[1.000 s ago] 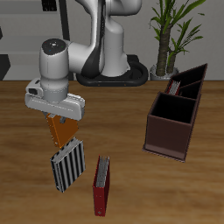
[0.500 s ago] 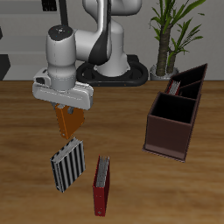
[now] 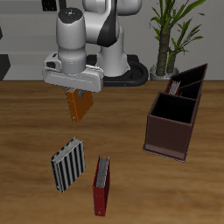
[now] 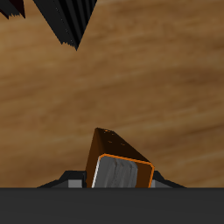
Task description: Place the right red book into the left desk caddy's front compartment and place the orange book into the left desk caddy's left compartment and place the striped book into the left desk caddy's left compartment
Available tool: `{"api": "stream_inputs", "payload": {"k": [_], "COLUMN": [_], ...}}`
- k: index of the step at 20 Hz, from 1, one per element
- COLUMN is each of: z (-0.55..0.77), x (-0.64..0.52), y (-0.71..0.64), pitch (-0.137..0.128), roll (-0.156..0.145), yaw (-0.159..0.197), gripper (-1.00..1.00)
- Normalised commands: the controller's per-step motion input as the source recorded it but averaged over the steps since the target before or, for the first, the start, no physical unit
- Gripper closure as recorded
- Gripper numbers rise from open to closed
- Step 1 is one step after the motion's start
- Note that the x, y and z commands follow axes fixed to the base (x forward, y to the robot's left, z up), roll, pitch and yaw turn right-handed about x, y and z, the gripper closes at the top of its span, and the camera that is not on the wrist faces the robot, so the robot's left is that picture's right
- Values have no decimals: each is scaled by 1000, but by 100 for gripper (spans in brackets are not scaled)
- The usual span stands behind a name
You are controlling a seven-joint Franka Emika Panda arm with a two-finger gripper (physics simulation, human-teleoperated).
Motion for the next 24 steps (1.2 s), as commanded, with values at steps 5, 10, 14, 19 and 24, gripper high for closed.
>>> {"api": "stream_inputs", "payload": {"k": [5,10,14,19,24], "z": [156,83,118,89,7], "x": [-690,-710,-747,-366,-254], "y": [380,457,746,535,417], "pitch": [20,-19,-43,-13,-31], "roll": [-28,-48,27,46,-17], "yaw": [1,-21,105,19,-6], "gripper": [100,100,100,100,100]}}
